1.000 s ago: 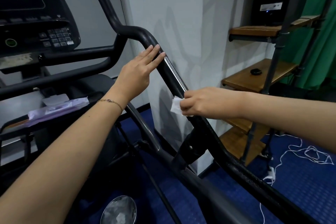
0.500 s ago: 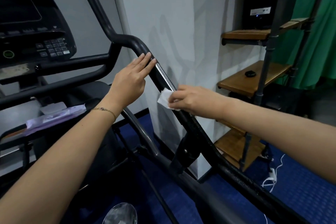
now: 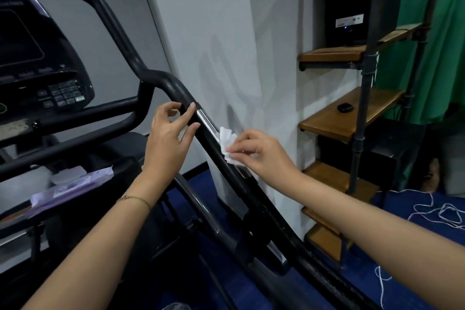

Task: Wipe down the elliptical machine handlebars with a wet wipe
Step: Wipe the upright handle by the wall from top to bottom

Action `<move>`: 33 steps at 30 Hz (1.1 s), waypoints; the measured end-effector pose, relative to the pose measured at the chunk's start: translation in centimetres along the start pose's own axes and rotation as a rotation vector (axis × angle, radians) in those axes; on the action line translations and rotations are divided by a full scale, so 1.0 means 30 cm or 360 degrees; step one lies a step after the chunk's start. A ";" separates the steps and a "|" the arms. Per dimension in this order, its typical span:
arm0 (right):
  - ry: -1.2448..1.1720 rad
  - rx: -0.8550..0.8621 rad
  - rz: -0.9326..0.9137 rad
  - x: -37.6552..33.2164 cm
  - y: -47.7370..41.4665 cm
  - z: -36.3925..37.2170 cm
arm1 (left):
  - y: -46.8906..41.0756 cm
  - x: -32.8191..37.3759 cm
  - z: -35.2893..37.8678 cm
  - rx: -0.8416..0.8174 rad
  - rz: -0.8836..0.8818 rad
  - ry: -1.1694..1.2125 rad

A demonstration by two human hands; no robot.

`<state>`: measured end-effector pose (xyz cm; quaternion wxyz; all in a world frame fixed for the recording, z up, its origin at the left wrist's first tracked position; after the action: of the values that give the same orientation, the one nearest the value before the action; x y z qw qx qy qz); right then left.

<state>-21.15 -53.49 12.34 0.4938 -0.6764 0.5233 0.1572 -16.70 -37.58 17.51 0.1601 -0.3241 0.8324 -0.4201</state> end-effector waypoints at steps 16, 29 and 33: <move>-0.0368 0.0080 0.0159 -0.047 -0.212 0.045 | 0.032 -0.011 0.000 0.0449 -0.0779 0.0707; 0.0097 0.0317 -0.0160 -0.111 -0.159 0.051 | 0.033 -0.001 -0.029 0.0415 -0.0452 0.0425; -0.0032 0.0249 -0.0148 -0.087 -0.146 0.051 | 0.049 0.002 -0.020 0.0398 -0.0407 0.0358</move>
<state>-17.96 -50.93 15.76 0.5573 -0.6577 0.4970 0.0996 -17.66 -36.62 16.70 0.0506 -0.3557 0.7385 -0.5705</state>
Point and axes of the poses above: each hand's wrist, its own y-axis away from the middle knuckle, its own z-axis out of the palm, x = y × z, the point moved 9 cm from there along -y, towards the middle knuckle, and after that the axes turned 13 degrees about z, right-handed, at the moved point
